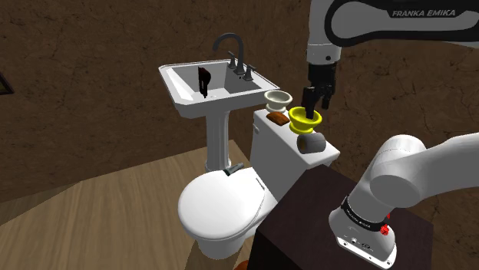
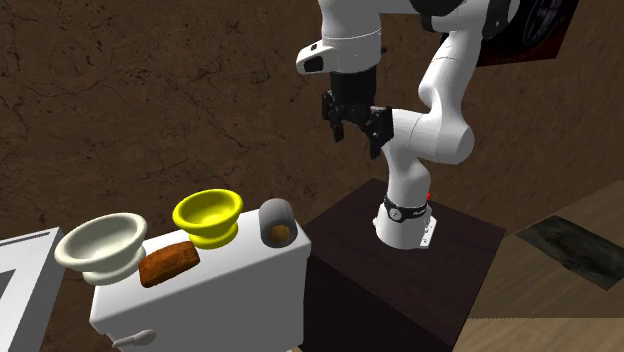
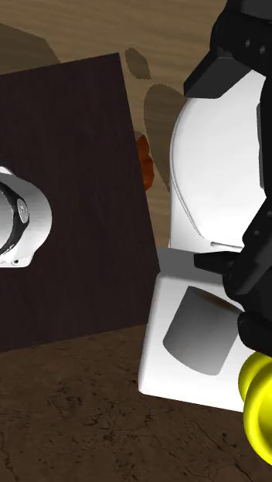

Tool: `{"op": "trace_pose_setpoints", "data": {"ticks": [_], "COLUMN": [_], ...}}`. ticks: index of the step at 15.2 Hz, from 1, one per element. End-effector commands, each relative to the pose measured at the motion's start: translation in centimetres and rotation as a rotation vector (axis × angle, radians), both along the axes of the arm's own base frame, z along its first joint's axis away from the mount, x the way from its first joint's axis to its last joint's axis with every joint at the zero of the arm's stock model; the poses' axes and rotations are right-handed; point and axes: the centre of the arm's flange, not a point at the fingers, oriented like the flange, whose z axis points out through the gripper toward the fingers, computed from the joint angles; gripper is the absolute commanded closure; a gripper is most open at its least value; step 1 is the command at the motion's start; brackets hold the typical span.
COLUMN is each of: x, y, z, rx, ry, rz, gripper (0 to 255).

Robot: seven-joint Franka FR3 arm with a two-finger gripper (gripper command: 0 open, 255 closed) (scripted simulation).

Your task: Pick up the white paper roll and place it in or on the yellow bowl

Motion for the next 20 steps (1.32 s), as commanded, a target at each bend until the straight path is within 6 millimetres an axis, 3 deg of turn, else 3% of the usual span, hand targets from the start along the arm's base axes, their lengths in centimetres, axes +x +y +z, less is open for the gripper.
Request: {"op": "trace_pose_setpoints", "data": {"ticks": [1, 11, 20], "x": [0.0, 2.2, 5.5], "y": [0.0, -5.0, -9.6], "z": [0.0, -10.6, -19.7], "rx": [0.0, -0.101, -0.192], "ry": [0.0, 0.023, 0.044], "rz": [0.0, 0.367, 0.698], "gripper": [0, 0, 0]}}
